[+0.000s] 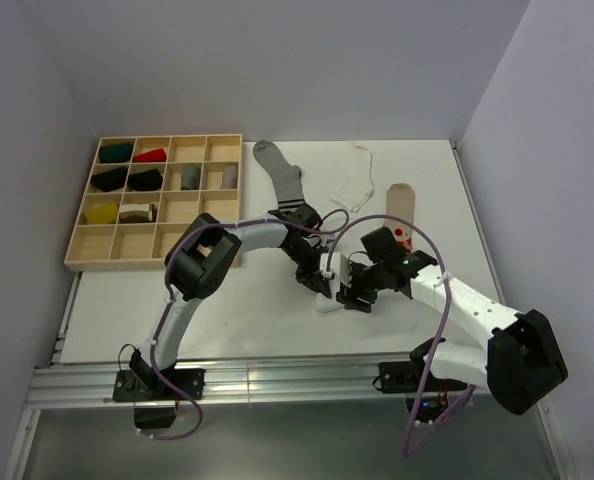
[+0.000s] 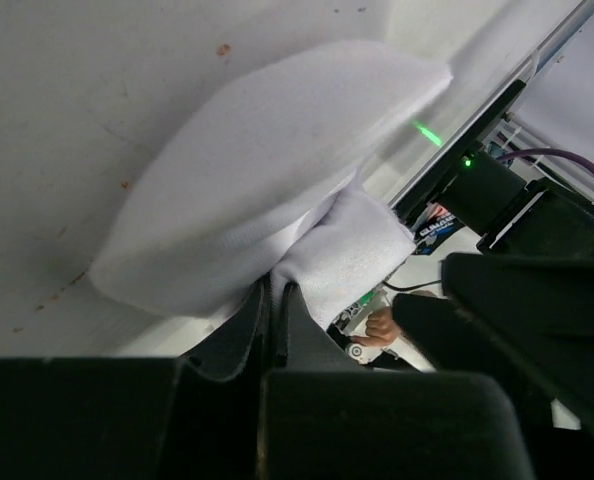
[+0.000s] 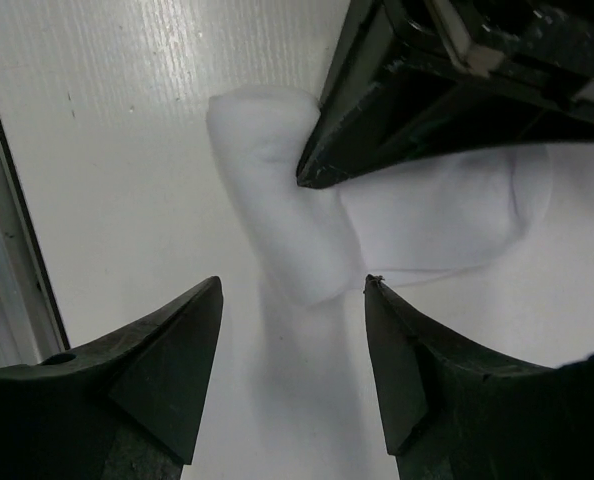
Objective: Roll the socks
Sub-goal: Roll the sock at the center of the board.
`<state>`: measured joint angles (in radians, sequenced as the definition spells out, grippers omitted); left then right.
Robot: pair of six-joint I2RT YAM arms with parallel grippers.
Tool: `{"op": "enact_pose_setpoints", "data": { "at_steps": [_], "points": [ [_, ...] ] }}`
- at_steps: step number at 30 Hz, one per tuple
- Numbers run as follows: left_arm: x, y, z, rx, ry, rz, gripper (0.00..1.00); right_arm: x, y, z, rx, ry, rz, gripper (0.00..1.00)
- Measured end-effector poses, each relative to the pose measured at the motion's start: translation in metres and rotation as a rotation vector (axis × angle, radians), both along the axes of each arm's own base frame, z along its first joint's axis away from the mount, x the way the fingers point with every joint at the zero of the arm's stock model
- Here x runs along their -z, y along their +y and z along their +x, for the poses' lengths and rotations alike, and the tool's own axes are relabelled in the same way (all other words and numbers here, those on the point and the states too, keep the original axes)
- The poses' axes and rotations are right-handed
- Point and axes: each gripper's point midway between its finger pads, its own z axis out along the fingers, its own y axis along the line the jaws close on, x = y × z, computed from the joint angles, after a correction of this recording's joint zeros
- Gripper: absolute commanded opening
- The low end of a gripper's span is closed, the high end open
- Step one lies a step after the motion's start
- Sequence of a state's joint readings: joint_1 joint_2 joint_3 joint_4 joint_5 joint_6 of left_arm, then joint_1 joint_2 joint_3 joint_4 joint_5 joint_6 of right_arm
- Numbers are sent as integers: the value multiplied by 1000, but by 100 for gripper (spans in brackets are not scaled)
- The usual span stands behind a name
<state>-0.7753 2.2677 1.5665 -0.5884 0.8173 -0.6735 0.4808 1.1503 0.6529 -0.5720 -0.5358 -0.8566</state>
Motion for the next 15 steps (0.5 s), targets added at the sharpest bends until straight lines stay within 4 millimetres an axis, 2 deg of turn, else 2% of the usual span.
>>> {"op": "enact_pose_setpoints", "data": {
  "at_steps": [12,15],
  "points": [
    [2,3,2,-8,30,20,0,22,29,-7,-117,-101,-89,68],
    [2,4,2,-10,36,18,0,29,30,-5,-115,-111,-113,62]
  ]
}}
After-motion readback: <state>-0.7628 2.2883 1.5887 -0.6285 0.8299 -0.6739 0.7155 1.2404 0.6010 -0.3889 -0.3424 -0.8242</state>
